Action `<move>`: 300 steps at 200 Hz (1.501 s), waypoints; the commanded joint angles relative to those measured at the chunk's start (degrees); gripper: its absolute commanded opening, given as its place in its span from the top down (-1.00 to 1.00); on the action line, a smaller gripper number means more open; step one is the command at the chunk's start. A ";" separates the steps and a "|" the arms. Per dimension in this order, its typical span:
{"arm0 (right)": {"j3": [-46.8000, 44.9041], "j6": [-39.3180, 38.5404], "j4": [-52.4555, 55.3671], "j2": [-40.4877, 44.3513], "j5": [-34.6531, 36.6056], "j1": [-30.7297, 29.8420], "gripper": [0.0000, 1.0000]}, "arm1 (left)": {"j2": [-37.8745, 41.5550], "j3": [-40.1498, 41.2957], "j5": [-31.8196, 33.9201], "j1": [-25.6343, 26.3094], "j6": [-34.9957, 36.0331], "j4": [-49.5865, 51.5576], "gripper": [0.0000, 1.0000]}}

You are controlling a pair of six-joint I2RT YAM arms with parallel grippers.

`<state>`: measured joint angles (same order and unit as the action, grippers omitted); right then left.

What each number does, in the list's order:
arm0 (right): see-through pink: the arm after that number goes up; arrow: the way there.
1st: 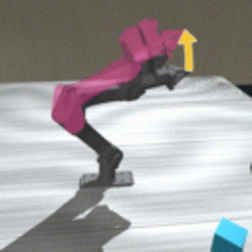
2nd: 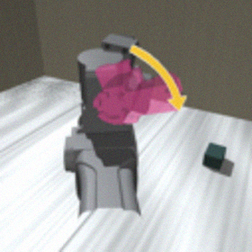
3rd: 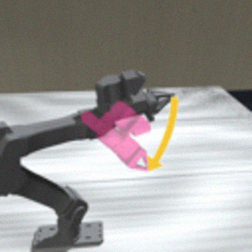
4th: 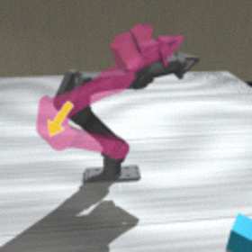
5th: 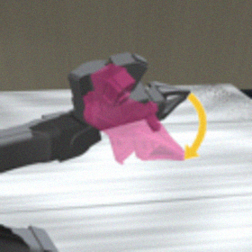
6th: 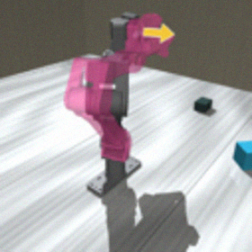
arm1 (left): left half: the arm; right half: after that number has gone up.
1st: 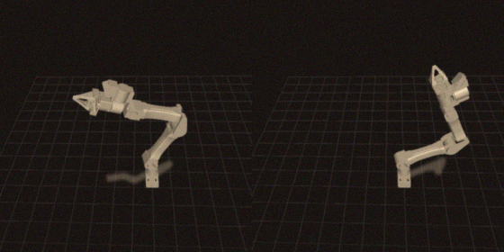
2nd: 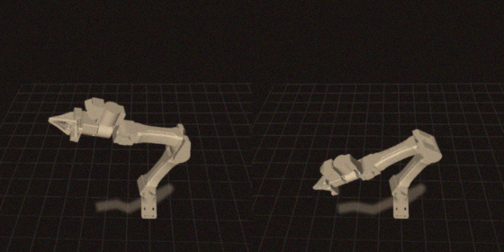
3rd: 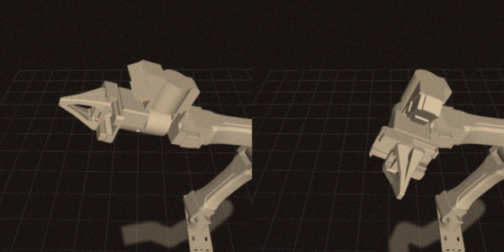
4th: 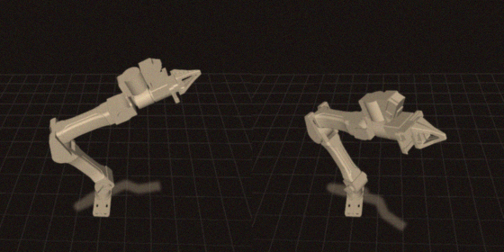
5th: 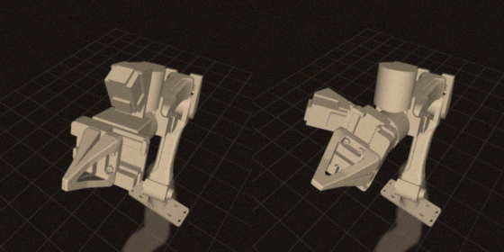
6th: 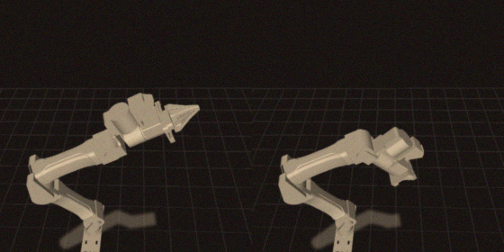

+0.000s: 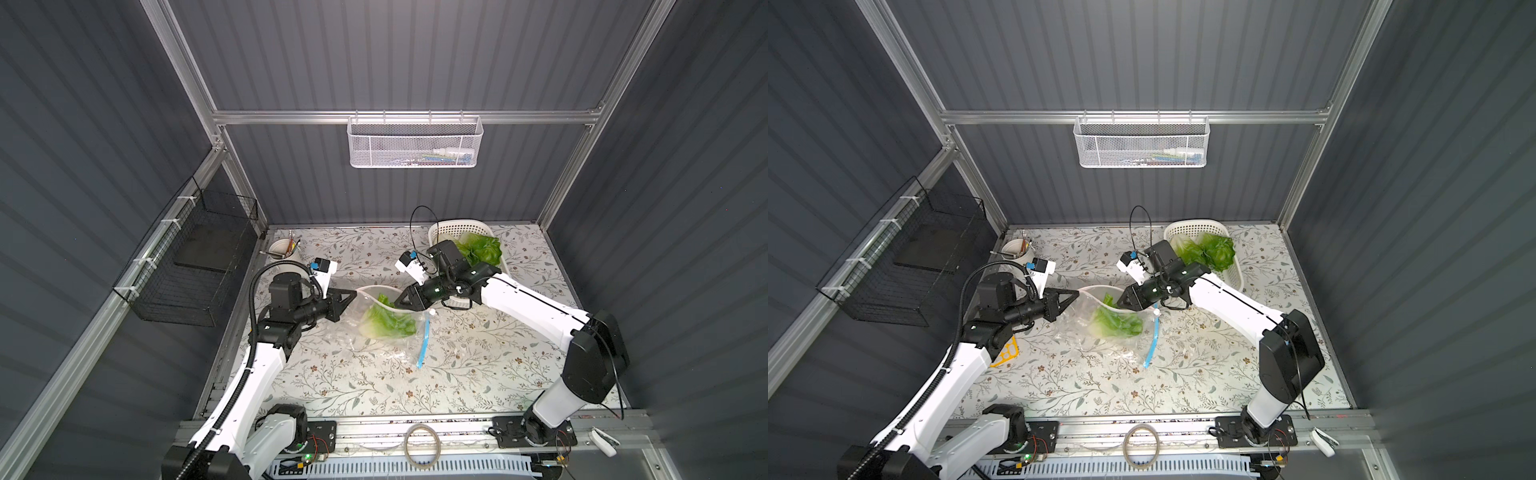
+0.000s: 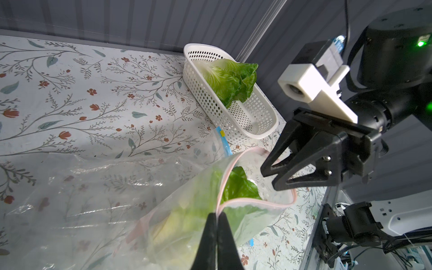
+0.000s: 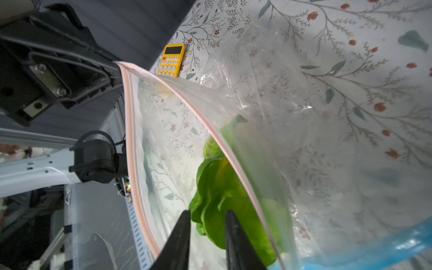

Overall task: Open the zip-top bag and take out the chinese cabbages
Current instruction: Pick up the Chinese cabbage from the zipper food storage bag.

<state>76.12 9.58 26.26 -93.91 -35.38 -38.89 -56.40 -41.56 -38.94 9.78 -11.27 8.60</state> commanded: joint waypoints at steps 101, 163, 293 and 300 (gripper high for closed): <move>-7.96 9.40 -6.37 -1.39 1.54 -1.45 -0.23 | -3.08 1.10 -3.15 5.68 -1.83 -3.06 1.00; -9.93 13.32 -12.36 -3.95 0.70 -1.48 -0.18 | -5.01 0.85 -3.97 9.43 -1.64 -2.99 1.00; -13.13 9.09 -14.75 0.95 1.32 -1.54 1.00 | -5.56 -7.30 3.49 10.35 2.39 8.44 -0.72; -13.42 8.51 -14.75 1.47 1.37 -1.54 1.00 | -5.21 -7.69 3.58 10.34 2.43 8.63 -0.80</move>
<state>63.33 21.47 11.79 -95.39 -34.37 -40.14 -62.39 -46.41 -37.08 19.94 -10.22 13.96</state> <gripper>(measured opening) 0.069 0.858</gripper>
